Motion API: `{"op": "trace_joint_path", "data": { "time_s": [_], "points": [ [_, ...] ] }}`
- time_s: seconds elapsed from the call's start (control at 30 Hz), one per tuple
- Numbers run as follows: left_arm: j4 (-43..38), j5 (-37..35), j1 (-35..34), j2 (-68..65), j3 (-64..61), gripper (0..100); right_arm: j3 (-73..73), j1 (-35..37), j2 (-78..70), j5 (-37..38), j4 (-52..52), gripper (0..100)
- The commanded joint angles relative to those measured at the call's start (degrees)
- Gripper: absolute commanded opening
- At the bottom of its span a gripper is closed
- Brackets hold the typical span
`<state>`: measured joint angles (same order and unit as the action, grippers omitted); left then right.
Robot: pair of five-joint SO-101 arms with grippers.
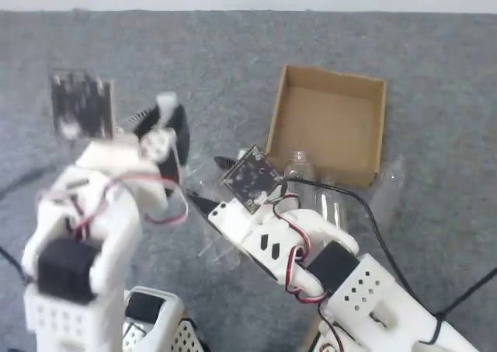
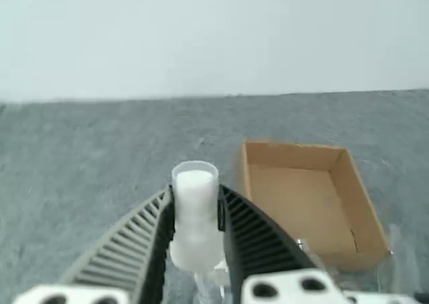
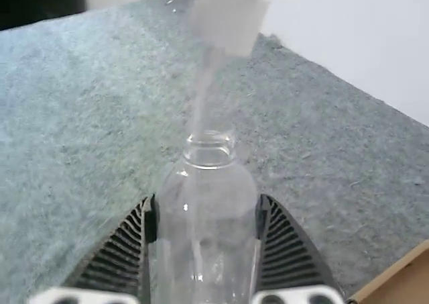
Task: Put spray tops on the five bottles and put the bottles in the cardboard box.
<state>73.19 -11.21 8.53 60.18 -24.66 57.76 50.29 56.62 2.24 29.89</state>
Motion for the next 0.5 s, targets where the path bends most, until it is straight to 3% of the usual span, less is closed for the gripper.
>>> {"op": "trace_joint_path", "data": {
  "time_s": [0.0, 0.13, 0.27, 0.47],
  "points": [
    [-4.1, 2.7, 3.3, 4.0, -5.1, 8, 0.4, -0.8, 2.1, -1.1, -2.1, 0.6],
    [-6.3, 2.7, 3.4, 4.3, -8.4, 11, 1.7, -0.2, 2.1, -1.1, -2.1, 0.6],
    [-3.8, 2.9, 3.3, 4.1, -3.2, 10, 1.8, -0.3, 2.1, -1.0, -2.0, 0.6],
    [-3.8, 2.9, -4.6, 4.0, 1.9, 10, 2.7, -0.1, 2.2, -1.0, -1.8, 0.6]
  ]
}}
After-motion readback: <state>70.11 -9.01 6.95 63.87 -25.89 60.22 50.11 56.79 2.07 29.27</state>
